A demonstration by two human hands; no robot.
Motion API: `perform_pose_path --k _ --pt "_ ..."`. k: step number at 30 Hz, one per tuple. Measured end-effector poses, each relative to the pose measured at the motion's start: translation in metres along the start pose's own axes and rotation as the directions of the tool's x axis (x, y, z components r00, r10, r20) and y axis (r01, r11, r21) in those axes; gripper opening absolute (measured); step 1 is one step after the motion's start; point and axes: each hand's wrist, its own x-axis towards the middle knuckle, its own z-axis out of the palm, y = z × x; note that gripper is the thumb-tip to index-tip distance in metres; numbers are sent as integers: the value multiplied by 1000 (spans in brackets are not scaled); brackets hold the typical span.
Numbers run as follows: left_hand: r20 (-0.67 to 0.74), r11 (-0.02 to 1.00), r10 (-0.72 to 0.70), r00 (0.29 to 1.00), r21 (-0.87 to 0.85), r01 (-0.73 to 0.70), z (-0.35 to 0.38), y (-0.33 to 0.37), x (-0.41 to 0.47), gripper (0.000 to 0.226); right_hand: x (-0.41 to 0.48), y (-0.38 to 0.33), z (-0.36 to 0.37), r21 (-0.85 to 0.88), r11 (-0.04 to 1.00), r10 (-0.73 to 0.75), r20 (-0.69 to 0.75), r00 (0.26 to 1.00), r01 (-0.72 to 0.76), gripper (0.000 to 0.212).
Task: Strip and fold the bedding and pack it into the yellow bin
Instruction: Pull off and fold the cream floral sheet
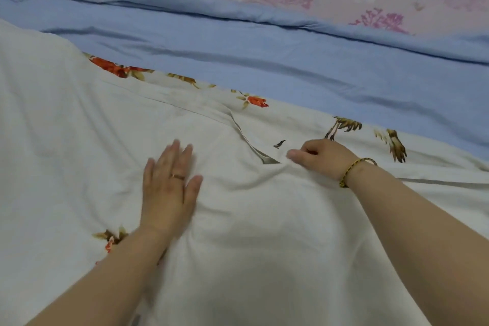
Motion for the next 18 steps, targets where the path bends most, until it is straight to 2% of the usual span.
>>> perform_pose_path --k 1,2,4,6,7,8,10,11,12,15,16,18 --pt "-51 995 86 995 64 -83 1 6 20 59 1 2 -2 -39 999 -5 37 999 6 27" --pt "-13 983 143 990 119 -141 -1 15 40 57 2 6 -3 -111 994 -3 77 997 12 22" --pt "114 957 200 973 191 -219 2 28 75 58 2 10 -5 -301 954 20 127 992 19 31" --pt "247 948 198 949 198 -250 8 40 106 48 0 19 -10 -398 917 67 98 993 -22 39" --pt "270 944 187 945 219 -249 8 46 118 40 0 24 -15 -372 927 81 63 995 -52 35" --pt "253 936 173 952 258 -239 8 51 128 35 0 29 -23 -274 956 112 31 993 -99 26" --pt "171 906 155 973 369 -209 9 59 144 35 -3 43 -42 56 983 178 -110 978 -173 6" --pt "109 901 153 982 392 -184 11 63 148 34 -2 51 -51 170 971 204 -203 958 -171 7" --pt "59 904 144 988 399 -156 13 65 150 34 2 57 -57 131 975 209 -281 936 -179 8" --pt "33 913 102 994 393 -107 29 71 146 34 16 65 -54 -278 924 135 -402 906 -261 22" --pt "16 926 75 997 371 -75 37 70 144 34 21 68 -46 -345 903 94 -420 902 -255 26" --pt "-32 942 14 999 334 -3 50 68 138 34 32 72 -24 -340 905 73 -465 882 -254 28"
